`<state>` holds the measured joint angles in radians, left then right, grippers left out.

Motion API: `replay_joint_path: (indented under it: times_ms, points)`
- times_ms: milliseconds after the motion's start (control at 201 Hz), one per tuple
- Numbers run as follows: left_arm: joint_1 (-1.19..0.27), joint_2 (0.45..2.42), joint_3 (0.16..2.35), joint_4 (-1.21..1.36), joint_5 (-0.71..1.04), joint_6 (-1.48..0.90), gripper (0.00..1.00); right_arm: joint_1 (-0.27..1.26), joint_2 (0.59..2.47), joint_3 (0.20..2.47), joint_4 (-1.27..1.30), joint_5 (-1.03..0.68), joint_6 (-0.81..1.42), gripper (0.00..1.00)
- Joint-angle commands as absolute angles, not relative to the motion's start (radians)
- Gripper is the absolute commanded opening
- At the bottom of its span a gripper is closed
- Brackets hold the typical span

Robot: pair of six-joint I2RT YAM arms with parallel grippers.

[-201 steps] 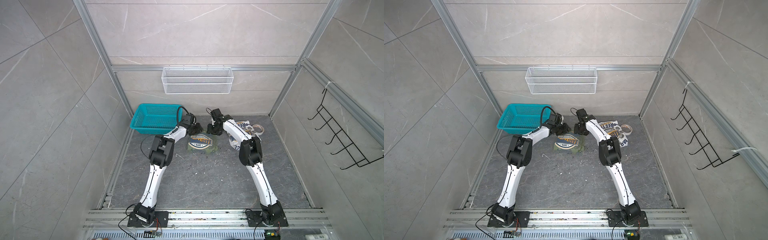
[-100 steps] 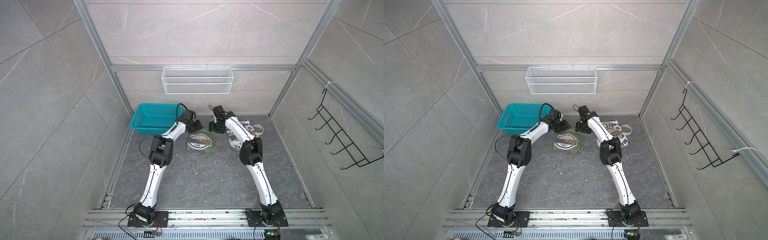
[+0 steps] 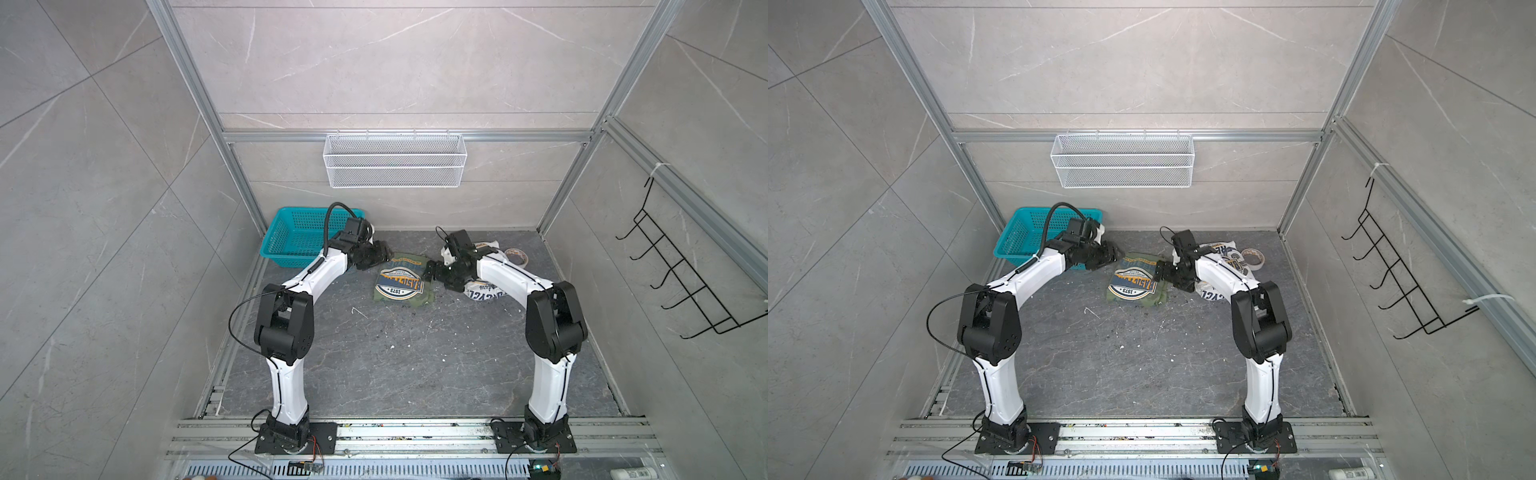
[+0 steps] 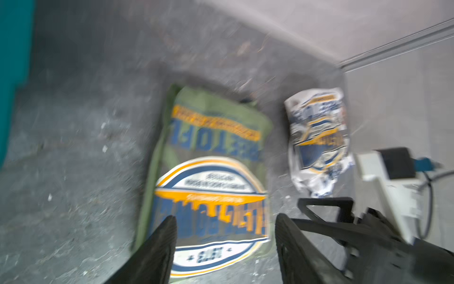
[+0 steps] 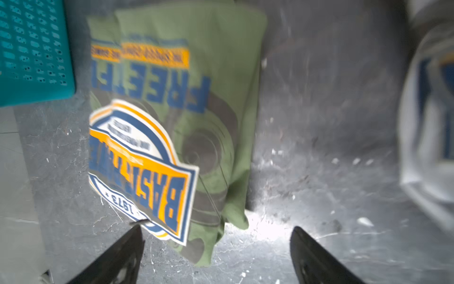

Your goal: Fold and stack the tank tops

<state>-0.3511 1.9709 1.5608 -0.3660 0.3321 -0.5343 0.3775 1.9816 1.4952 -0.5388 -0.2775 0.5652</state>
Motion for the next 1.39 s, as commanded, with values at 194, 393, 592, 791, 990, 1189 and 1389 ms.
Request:
replay_joint_path:
  times_ms: [194, 393, 592, 791, 990, 1189, 1389]
  points:
    - [-0.314, 2.045, 1.447, -0.207, 0.433, -0.584, 0.7, 0.387, 1.997, 1.346, -0.244, -0.379, 0.714, 0.99]
    - [-0.319, 2.125, 1.435, -0.161, 0.482, -0.624, 0.69, 0.389, 2.068, 1.357, -0.207, -0.391, 0.766, 0.97]
    - [-0.346, 2.162, 1.431, -0.157, 0.484, -0.639, 0.65, 0.396, 2.114, 1.342, -0.193, -0.378, 0.829, 0.93]
    - [-0.385, 2.177, 1.421, -0.142, 0.492, -0.658, 0.58, 0.405, 2.154, 1.338, -0.159, -0.398, 0.87, 0.8]
    - [-0.421, 2.17, 1.404, -0.108, 0.493, -0.691, 0.44, 0.407, 2.134, 1.36, -0.226, -0.337, 0.831, 0.59]
    - [-0.462, 2.14, 1.383, -0.047, 0.494, -0.741, 0.25, 0.407, 2.082, 1.362, -0.297, -0.254, 0.762, 0.32]
    - [-0.511, 2.102, 1.369, 0.036, 0.488, -0.821, 0.13, 0.407, 1.996, 1.384, -0.396, -0.156, 0.668, 0.18]
